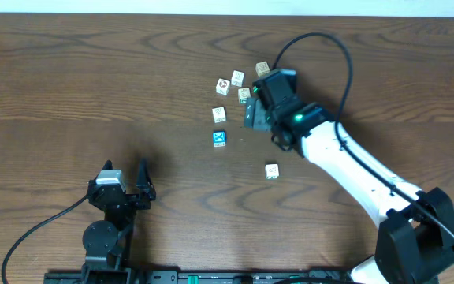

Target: Lift 4 blocks

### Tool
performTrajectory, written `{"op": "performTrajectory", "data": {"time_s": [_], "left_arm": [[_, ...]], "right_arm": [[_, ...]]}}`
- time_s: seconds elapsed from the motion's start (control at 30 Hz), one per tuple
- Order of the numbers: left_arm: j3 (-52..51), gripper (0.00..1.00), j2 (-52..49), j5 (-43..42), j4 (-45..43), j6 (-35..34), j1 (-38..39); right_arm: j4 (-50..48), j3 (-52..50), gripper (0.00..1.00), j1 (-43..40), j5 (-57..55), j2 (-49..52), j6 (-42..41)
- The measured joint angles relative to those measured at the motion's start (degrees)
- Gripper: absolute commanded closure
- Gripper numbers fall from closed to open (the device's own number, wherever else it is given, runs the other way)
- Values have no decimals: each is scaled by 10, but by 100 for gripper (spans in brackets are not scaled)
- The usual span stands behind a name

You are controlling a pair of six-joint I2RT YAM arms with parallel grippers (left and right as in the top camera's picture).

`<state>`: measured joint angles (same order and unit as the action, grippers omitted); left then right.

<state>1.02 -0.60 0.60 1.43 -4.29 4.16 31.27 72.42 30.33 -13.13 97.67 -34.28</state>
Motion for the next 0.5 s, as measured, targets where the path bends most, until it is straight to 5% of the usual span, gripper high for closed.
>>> {"op": "performTrajectory", "data": {"time_s": [0.5], "left_arm": [[0,25,0,0,0,0,0]], "right_arm": [[-109,0,16,-26,7,108,-42]]}}
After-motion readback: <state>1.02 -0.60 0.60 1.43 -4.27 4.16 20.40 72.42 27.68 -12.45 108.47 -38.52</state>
